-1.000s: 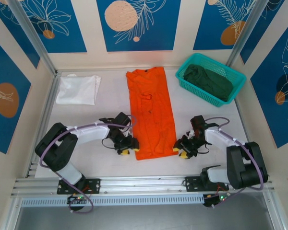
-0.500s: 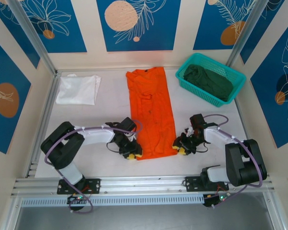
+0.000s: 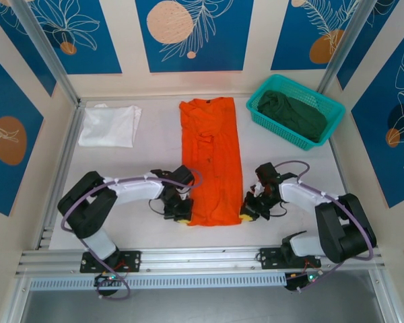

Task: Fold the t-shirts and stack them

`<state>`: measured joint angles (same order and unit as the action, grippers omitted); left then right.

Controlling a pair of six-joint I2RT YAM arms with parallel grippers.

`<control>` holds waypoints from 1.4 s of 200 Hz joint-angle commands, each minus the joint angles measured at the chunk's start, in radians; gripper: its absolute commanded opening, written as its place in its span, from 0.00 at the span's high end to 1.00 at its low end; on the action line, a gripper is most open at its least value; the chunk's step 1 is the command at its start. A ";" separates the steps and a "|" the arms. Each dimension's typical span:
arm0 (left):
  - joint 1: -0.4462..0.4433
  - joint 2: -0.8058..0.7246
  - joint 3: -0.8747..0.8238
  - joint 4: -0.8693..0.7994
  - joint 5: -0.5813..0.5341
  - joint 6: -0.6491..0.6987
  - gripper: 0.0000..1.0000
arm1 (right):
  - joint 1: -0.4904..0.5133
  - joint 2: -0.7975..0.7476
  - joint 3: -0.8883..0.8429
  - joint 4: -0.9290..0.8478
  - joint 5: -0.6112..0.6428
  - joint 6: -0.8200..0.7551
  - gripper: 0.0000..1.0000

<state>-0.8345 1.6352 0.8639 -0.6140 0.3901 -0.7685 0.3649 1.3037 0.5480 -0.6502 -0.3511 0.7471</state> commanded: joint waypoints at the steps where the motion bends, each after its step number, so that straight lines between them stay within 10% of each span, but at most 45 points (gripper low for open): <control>1: 0.001 -0.096 -0.071 -0.163 -0.067 0.031 1.00 | 0.062 -0.064 -0.023 -0.083 -0.052 0.071 1.00; 105: 0.145 -0.225 0.076 -0.234 0.106 0.033 1.00 | 0.040 -0.101 0.191 -0.238 -0.092 0.169 1.00; 280: 0.465 0.503 0.983 -0.347 0.065 0.042 1.00 | -0.250 0.696 0.966 -0.269 -0.057 0.201 1.00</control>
<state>-0.3801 2.0895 1.7763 -0.9241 0.4450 -0.7330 0.1295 1.9617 1.4586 -0.8722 -0.4156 0.9253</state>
